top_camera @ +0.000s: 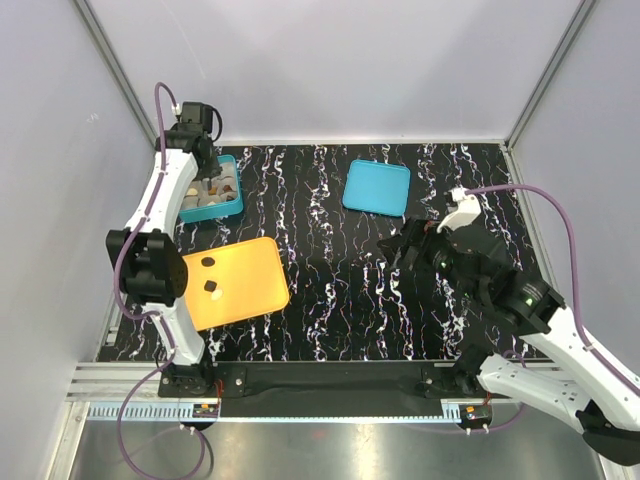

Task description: Pack the chocolate

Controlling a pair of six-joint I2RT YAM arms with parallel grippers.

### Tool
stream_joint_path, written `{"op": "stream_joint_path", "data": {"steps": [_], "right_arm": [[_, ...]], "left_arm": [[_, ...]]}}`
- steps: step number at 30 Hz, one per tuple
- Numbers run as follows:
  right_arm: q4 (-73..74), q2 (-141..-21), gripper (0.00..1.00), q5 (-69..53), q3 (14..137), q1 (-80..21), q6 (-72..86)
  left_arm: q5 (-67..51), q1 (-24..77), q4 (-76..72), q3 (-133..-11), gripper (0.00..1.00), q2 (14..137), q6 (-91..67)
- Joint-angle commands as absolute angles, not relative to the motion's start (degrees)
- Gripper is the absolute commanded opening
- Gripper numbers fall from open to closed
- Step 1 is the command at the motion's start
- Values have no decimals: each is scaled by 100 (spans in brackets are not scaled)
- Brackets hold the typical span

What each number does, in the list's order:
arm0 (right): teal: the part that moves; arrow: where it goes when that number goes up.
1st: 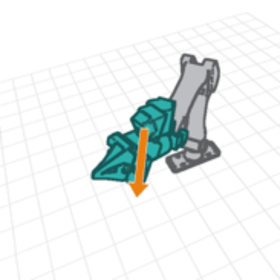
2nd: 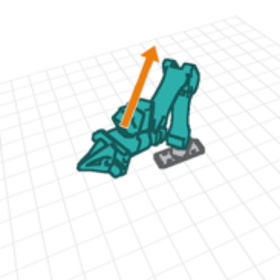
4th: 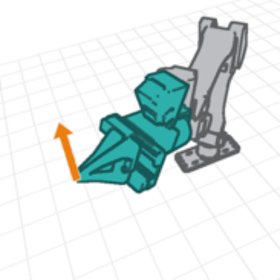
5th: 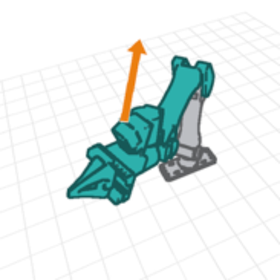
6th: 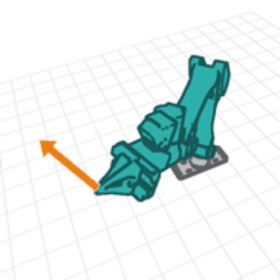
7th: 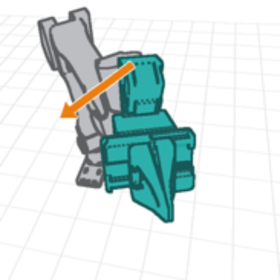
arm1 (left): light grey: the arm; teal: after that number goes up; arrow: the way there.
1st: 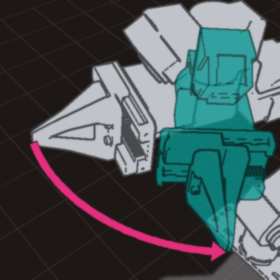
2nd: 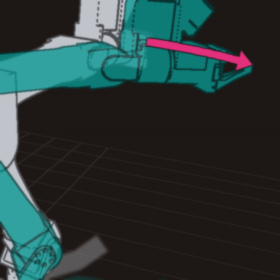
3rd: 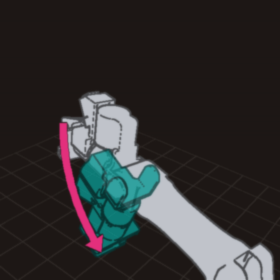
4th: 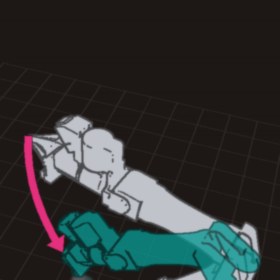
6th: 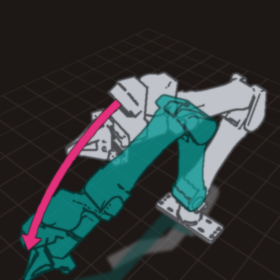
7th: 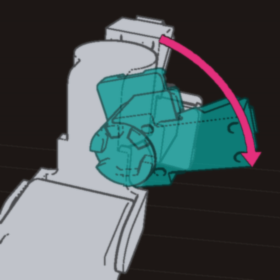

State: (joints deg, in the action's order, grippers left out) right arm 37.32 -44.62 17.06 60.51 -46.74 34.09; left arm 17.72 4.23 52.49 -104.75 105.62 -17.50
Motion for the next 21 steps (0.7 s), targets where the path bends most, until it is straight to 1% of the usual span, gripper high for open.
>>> {"op": "stream_joint_path", "data": {"steps": [1,12,19,20,21], "right_arm": [[3331,-4631,100,1758,6293,-4649,3296],[3120,-4816,100,1995,6135,-4649,3287],[3085,-4931,100,2083,6135,-4649,3191],[3085,-4948,100,2083,6143,-4649,3190],[3094,-4948,100,2092,6144,-4649,3182]], "left_arm": [[1995,343,4790,-10907,30,10748,-1521],[1916,281,4544,-10978,30,11285,-1441],[1854,272,4491,-11039,36,11461,-1441],[1854,272,4491,-11048,39,11470,-1441],[1863,272,4500,-11057,40,11478,-1433]]}}
